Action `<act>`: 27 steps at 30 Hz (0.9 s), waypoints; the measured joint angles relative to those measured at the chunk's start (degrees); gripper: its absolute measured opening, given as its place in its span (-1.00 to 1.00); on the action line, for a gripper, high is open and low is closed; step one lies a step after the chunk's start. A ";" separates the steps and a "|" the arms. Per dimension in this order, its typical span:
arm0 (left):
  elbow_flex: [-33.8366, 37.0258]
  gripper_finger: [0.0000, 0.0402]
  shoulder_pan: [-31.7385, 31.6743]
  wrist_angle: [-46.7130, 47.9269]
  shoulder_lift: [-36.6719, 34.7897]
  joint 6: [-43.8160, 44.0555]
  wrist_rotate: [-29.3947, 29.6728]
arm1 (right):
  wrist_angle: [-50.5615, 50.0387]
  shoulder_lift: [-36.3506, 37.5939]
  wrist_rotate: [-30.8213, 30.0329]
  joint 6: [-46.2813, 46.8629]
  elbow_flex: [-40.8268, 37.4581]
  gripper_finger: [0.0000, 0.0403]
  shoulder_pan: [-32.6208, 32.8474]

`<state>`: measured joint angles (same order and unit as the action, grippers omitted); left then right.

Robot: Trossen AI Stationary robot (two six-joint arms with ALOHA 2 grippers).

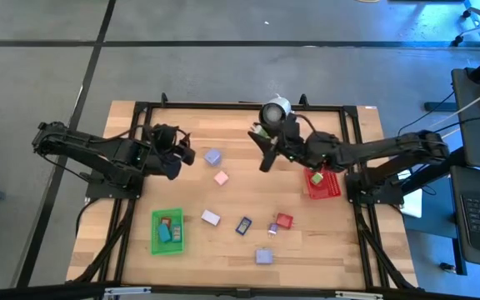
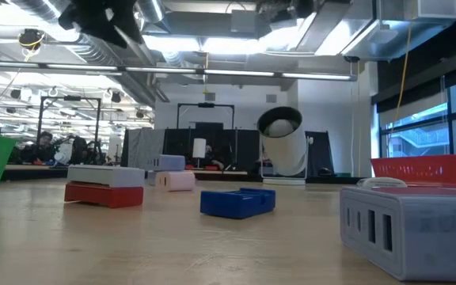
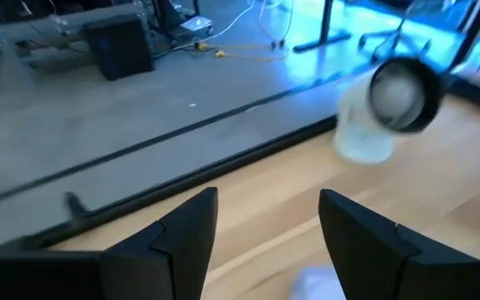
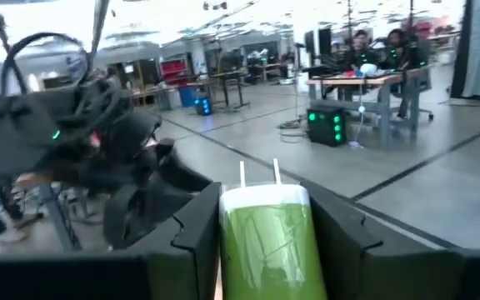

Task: Pick & Place Office items
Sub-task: Put the green charger adapter into the red bin

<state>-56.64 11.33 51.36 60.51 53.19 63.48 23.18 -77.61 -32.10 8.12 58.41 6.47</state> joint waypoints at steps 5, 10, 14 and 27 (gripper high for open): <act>0.00 0.03 0.00 -8.43 0.00 0.02 0.32 | -15.44 4.96 -0.37 5.31 0.00 -0.27 1.02; 0.00 0.03 -0.16 -14.54 0.00 0.02 1.38 | -42.74 9.42 0.77 23.40 0.00 -0.30 1.06; 0.00 0.03 -1.10 -18.36 0.01 0.03 1.40 | -66.45 10.35 2.07 36.22 0.00 -0.30 2.63; -0.04 0.03 -4.45 -24.75 5.93 1.62 0.73 | -89.14 9.86 9.30 71.62 -13.84 -0.29 13.24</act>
<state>-56.69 6.88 26.61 66.44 54.81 64.22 -65.95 -67.74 -22.81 79.74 44.58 19.72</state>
